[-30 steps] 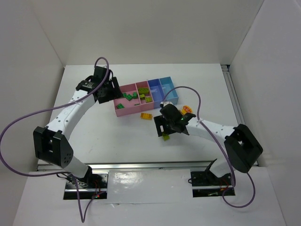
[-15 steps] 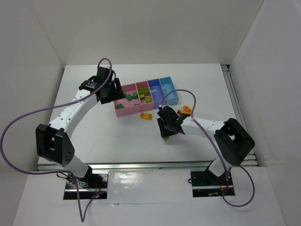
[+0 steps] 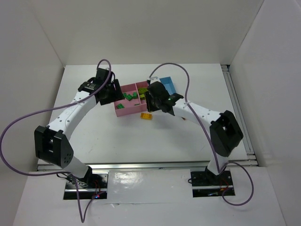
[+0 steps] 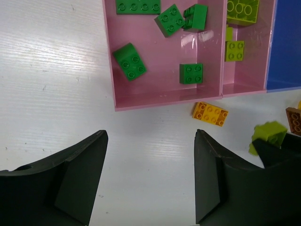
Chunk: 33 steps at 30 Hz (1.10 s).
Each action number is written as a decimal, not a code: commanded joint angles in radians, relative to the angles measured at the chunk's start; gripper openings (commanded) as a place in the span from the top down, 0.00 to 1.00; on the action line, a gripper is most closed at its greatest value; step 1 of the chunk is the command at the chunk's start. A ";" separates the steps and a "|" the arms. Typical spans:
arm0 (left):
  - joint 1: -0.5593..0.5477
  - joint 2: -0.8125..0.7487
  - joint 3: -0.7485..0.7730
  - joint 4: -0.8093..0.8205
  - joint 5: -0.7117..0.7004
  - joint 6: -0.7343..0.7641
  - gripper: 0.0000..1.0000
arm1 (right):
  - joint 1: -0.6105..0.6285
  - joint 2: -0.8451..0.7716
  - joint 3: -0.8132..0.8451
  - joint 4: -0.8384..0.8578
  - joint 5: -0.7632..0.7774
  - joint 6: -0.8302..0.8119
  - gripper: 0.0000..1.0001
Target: Sort the legos into containers by color
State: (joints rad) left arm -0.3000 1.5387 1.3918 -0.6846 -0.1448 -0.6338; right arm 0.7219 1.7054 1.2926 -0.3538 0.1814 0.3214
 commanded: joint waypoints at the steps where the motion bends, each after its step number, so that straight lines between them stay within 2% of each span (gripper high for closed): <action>1: -0.002 -0.066 -0.022 0.007 -0.001 -0.006 0.24 | -0.039 0.106 0.143 0.027 0.020 -0.056 0.67; 4: -0.002 -0.091 -0.049 0.007 -0.001 -0.006 0.24 | -0.064 0.219 0.284 0.036 0.010 -0.082 0.67; 9: -0.002 -0.140 -0.095 -0.003 -0.001 -0.006 0.24 | -0.099 0.370 0.465 0.018 0.024 -0.081 0.30; 12: -0.002 -0.140 -0.105 -0.003 -0.010 -0.006 0.24 | -0.099 0.323 0.466 0.022 0.055 -0.071 0.30; 16: -0.002 -0.149 -0.114 -0.003 -0.010 -0.006 0.24 | -0.111 0.162 0.268 0.067 0.127 -0.044 0.41; 17: -0.002 -0.140 -0.114 -0.003 -0.010 -0.006 0.24 | -0.111 0.128 0.166 0.081 0.136 -0.021 0.48; 19: -0.011 -0.131 -0.114 -0.003 -0.010 -0.006 0.24 | -0.153 0.027 0.067 0.081 0.158 0.011 0.57; 21: -0.011 -0.130 -0.114 0.008 0.011 -0.006 0.24 | -0.211 -0.028 -0.070 0.056 0.145 0.041 0.76; 22: -0.011 -0.130 -0.114 0.022 0.025 -0.006 0.24 | -0.232 -0.077 -0.110 0.047 0.133 0.051 0.79; 24: -0.021 -0.121 -0.114 0.031 0.045 -0.006 0.24 | -0.291 -0.122 -0.222 0.047 0.084 0.062 0.79; 26: -0.030 -0.112 -0.114 0.042 0.045 -0.006 0.24 | -0.318 -0.173 -0.277 0.036 0.058 0.071 0.67; 28: -0.041 -0.103 -0.103 0.042 0.045 0.005 0.24 | -0.348 -0.197 -0.328 0.027 0.049 0.091 0.45; 29: -0.050 -0.089 -0.093 0.042 0.045 0.005 0.24 | -0.357 -0.197 -0.338 0.027 0.037 0.091 0.30; 31: -0.059 -0.077 -0.083 0.042 0.045 0.005 0.24 | -0.390 -0.197 -0.348 0.027 0.012 0.120 0.23; 33: -0.059 -0.065 -0.073 0.042 0.045 0.005 0.24 | -0.400 -0.188 -0.339 0.027 -0.020 0.120 0.21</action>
State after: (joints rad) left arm -0.3504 1.4525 1.2812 -0.6640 -0.1070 -0.6327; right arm 0.3374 1.5467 0.9405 -0.3435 0.2138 0.4088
